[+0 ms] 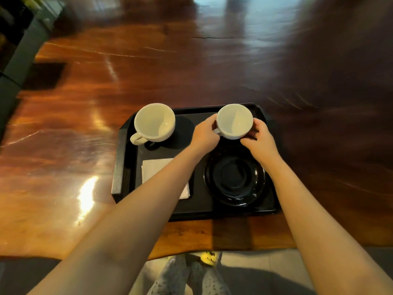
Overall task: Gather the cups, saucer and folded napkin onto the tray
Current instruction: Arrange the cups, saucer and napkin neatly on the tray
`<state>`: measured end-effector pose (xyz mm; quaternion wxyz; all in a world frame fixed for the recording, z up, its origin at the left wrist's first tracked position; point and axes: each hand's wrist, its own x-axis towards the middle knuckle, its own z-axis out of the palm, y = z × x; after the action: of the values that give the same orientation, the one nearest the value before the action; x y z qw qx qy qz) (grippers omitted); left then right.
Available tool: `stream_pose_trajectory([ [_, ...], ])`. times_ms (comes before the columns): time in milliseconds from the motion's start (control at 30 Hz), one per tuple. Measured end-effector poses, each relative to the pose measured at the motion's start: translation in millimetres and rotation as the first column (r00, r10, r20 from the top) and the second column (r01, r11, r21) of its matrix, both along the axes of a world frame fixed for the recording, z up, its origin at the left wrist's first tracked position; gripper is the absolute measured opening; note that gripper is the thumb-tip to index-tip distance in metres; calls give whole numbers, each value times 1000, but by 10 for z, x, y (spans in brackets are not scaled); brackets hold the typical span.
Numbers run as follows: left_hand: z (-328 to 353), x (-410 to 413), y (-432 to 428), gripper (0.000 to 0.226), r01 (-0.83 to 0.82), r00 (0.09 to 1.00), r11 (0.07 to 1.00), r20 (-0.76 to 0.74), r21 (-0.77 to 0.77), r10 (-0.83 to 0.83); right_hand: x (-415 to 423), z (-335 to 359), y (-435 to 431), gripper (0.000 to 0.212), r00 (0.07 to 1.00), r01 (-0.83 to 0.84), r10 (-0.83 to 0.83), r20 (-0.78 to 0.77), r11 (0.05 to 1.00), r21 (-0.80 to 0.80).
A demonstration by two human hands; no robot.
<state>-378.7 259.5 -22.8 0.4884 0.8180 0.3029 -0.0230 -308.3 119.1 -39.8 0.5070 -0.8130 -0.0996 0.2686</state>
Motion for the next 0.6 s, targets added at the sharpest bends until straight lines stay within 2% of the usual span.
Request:
stream_pose_trajectory([
  [200, -16, 90, 266, 56, 152, 988, 988, -32, 32, -151, 48, -66, -13, 76, 985, -168, 166, 38, 984, 59],
  [600, -43, 108, 412, 55, 85, 996, 995, 12, -59, -84, 23, -151, 124, 75, 990, -132, 124, 74, 984, 117],
])
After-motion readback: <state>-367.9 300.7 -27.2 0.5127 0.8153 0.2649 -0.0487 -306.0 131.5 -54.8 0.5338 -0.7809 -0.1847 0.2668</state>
